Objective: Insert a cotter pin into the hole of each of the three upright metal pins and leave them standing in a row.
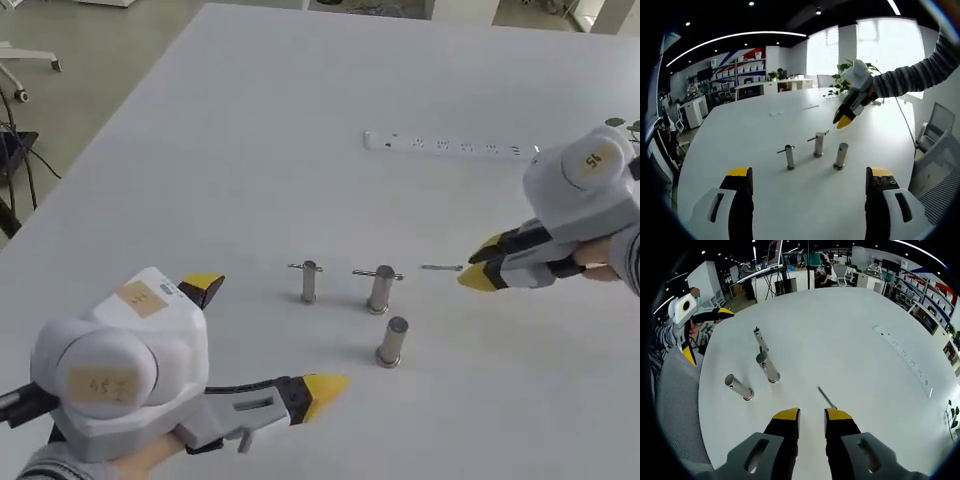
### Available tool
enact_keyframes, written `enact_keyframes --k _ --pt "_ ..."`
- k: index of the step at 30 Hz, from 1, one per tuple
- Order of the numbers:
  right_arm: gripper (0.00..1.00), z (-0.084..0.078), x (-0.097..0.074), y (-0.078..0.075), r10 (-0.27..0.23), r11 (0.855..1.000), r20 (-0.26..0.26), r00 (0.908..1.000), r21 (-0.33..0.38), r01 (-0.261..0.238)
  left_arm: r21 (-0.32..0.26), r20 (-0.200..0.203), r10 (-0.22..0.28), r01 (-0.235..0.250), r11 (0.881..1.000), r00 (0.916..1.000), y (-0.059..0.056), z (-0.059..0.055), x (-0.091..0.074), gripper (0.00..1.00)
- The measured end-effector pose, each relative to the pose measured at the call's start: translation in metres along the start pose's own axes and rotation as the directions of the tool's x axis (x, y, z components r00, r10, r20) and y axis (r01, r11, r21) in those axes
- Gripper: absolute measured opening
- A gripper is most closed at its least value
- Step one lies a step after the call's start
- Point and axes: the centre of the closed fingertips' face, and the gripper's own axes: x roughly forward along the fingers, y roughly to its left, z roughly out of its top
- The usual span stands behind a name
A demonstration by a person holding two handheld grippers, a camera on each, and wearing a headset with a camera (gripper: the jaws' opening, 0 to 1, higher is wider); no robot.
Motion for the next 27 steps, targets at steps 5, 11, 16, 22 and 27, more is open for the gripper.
enact_keyframes --k 5,11,16,22,27 --pt "0.12 0.0 0.007 -0.01 0.004 0.997 -0.032 0.9995 -0.074 -0.007 0.0 -0.01 0.0 0.0 1.0 0.9999 0.001 -0.002 0.002 0.92" --pt "0.11 -0.007 0.02 -0.02 0.003 0.989 -0.091 0.9958 -0.145 -0.017 0.012 -0.008 0.004 -0.004 1.0 1.0 0.003 0.0 0.003 0.9" --pt "0.1 -0.008 0.027 -0.027 0.006 0.984 -0.112 0.9937 -0.176 -0.026 0.011 -0.008 0.004 -0.004 1.0 1.0 0.005 0.001 0.005 0.89" --pt "0.08 -0.014 0.036 -0.03 0.022 0.97 -0.158 0.9873 -0.237 -0.059 0.008 -0.032 -0.003 0.003 1.0 0.9995 0.003 -0.004 0.007 0.89" --pt "0.06 -0.017 0.04 -0.031 0.034 0.962 -0.184 0.9824 -0.259 -0.082 -0.003 -0.039 -0.01 0.01 1.0 0.9992 0.004 -0.006 0.008 0.89"
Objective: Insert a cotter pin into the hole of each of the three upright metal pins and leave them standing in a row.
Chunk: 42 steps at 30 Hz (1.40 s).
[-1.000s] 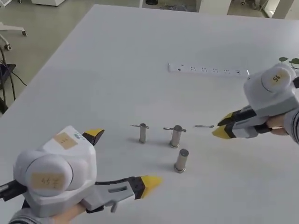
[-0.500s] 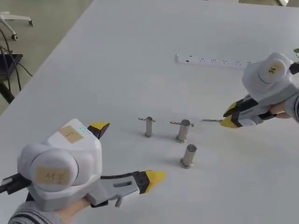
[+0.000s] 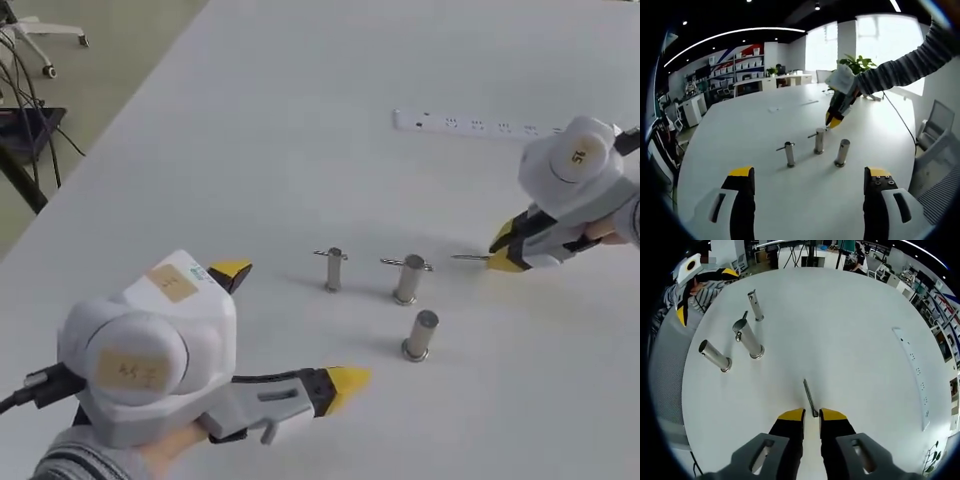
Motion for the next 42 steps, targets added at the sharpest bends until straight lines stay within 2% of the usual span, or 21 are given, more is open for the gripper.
enact_keyframes --k 6,15,18,23,28,34,42 --pt "0.01 -0.002 0.001 0.0 0.034 0.999 -0.044 0.9985 -0.027 -0.035 -0.013 0.005 -0.004 0.004 1.0 1.0 0.002 0.001 0.0 0.89" --pt "0.0 -0.002 0.001 0.005 0.029 0.996 -0.081 0.9963 -0.081 -0.036 -0.011 0.004 -0.004 0.004 1.0 1.0 0.002 0.001 -0.001 0.89" --pt "0.0 -0.002 0.0 0.005 0.024 0.995 -0.082 0.9963 -0.092 -0.032 -0.007 0.007 -0.016 0.017 1.0 0.9998 0.001 0.002 -0.001 0.85" --pt "0.0 0.004 -0.012 0.001 -0.019 0.996 -0.047 0.9987 -0.09 0.015 -0.002 0.005 -0.025 0.025 1.0 0.9997 -0.001 0.003 -0.003 0.81" --pt "0.0 0.014 -0.027 0.004 -0.067 0.994 -0.001 0.9977 -0.087 0.067 0.003 0.009 -0.04 0.04 0.999 0.9992 -0.003 0.008 -0.002 0.8" --pt "0.0 0.028 -0.042 0.016 -0.095 0.989 0.056 0.994 -0.108 0.1 0.024 0.007 -0.054 0.054 0.998 0.9985 -0.005 0.017 0.001 0.78" --pt "0.0 0.054 -0.061 0.036 -0.102 0.977 0.137 0.9852 -0.174 0.126 -0.007 0.018 -0.085 0.085 0.996 0.9962 -0.012 0.026 0.004 0.7"
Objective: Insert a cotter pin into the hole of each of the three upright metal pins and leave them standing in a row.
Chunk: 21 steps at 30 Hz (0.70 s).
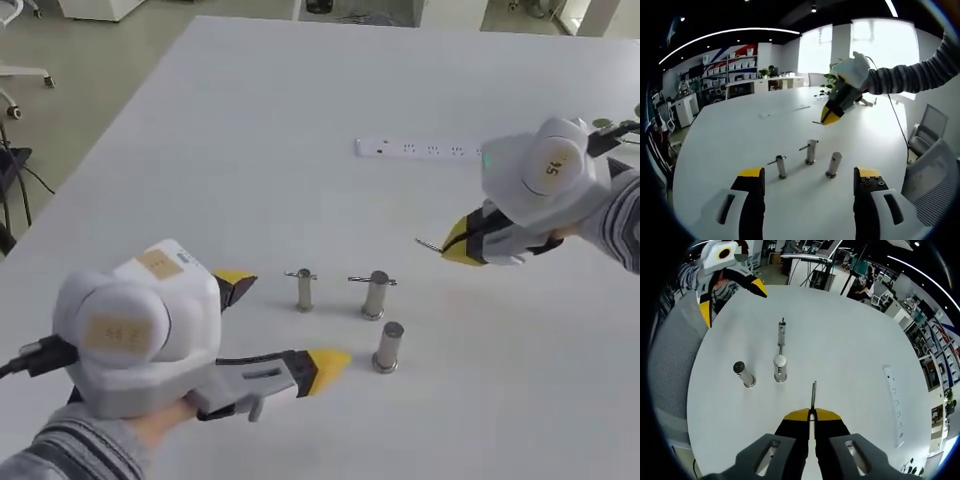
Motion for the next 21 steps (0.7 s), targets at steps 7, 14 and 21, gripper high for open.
enact_keyframes --k 7,14,21 --pt "0.0 0.023 -0.008 0.01 -0.009 0.998 0.057 0.9983 -0.06 0.013 -0.014 0.012 -0.031 0.031 0.999 0.9995 -0.006 0.009 0.003 0.65" --pt "0.0 0.045 -0.013 0.03 -0.012 0.993 0.103 0.9946 -0.114 0.024 -0.031 0.015 -0.064 0.064 0.997 0.9979 -0.013 0.016 0.008 0.58" --pt "0.0 0.056 -0.01 0.052 0.027 0.989 0.121 0.9922 -0.147 -0.009 -0.085 0.014 -0.103 0.104 0.991 0.9946 -0.02 0.02 0.014 0.49"
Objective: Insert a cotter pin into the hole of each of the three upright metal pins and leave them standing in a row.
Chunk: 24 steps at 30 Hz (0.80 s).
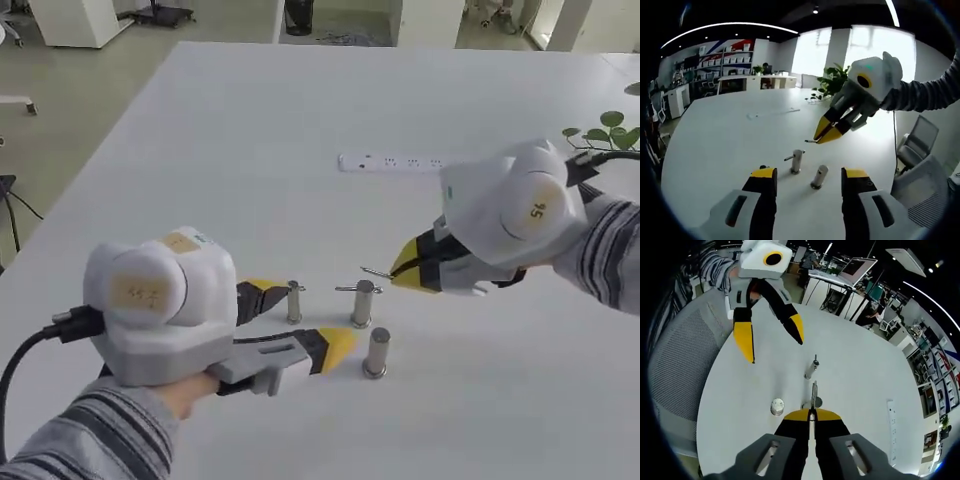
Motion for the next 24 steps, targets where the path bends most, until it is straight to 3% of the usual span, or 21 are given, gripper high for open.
enact_keyframes --k 5,12,21,24 --pt "0.0 0.008 0.002 0.011 0.016 1.0 0.012 0.9998 -0.024 -0.016 -0.057 -0.009 -0.019 0.018 0.998 0.9998 -0.003 -0.002 0.004 0.43" --pt "0.0 0.015 0.003 0.024 0.04 0.998 0.028 0.9988 -0.055 -0.039 -0.18 0.001 -0.065 0.065 0.981 0.9979 -0.013 -0.003 0.008 0.29" --pt "0.0 0.025 0.0 0.034 0.055 0.995 0.053 0.9971 -0.087 -0.05 -0.372 0.074 -0.083 0.105 0.922 0.9938 -0.013 0.004 0.007 0.16" --pt "0.0 0.029 -0.002 0.036 0.057 0.994 0.063 0.9964 -0.092 -0.051 -0.391 0.084 -0.086 0.112 0.913 0.9928 -0.013 0.005 0.006 0.14"
